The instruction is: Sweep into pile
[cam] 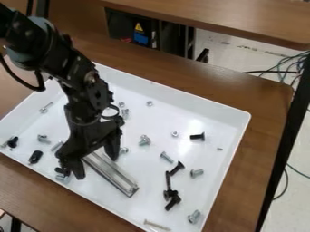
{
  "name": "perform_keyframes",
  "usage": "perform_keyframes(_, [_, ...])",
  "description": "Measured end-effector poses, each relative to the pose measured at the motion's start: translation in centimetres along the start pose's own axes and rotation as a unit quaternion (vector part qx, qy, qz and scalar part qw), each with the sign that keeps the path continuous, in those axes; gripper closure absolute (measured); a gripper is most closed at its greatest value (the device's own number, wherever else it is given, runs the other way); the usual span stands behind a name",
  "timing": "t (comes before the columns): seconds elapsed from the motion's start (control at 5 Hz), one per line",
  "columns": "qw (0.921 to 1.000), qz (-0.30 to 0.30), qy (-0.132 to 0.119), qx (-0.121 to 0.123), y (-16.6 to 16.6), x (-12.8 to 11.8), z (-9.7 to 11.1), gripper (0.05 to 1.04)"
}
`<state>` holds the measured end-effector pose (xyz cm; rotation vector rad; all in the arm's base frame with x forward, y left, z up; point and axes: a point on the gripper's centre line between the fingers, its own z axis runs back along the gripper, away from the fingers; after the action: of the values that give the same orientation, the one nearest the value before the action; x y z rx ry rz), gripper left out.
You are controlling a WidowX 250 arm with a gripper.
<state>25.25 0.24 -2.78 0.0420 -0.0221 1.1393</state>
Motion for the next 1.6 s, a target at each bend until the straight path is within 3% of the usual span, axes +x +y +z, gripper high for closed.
perform_keyframes(0.2, [1.0000, 0.003, 0.001, 0.003, 0.0, 0.0, -1.0, 0.143])
perform_keyframes(0.6, [0.9998, -0.018, -0.004, -0.002, 0.4, -0.2, -0.7, 0.704])
perform_keyframes(0.8, [0.9969, -0.075, -0.012, 0.019, -0.2, -0.7, -0.1, 0.731])
perform_keyframes(1.0, [0.9845, -0.164, -0.038, 0.048, -0.6, -2.4, 0.3, 0.732])
perform_keyframes(1.2, [0.9563, -0.283, -0.051, 0.055, -1.0, -5.2, 2.4, 0.732])
perform_keyframes(1.4, [0.9134, -0.404, -0.030, 0.044, -1.2, -9.1, 3.0, 0.732])
perform_keyframes(1.6, [0.8693, -0.494, -0.019, 0.015, -3.0, -11.6, 3.3, 0.732])
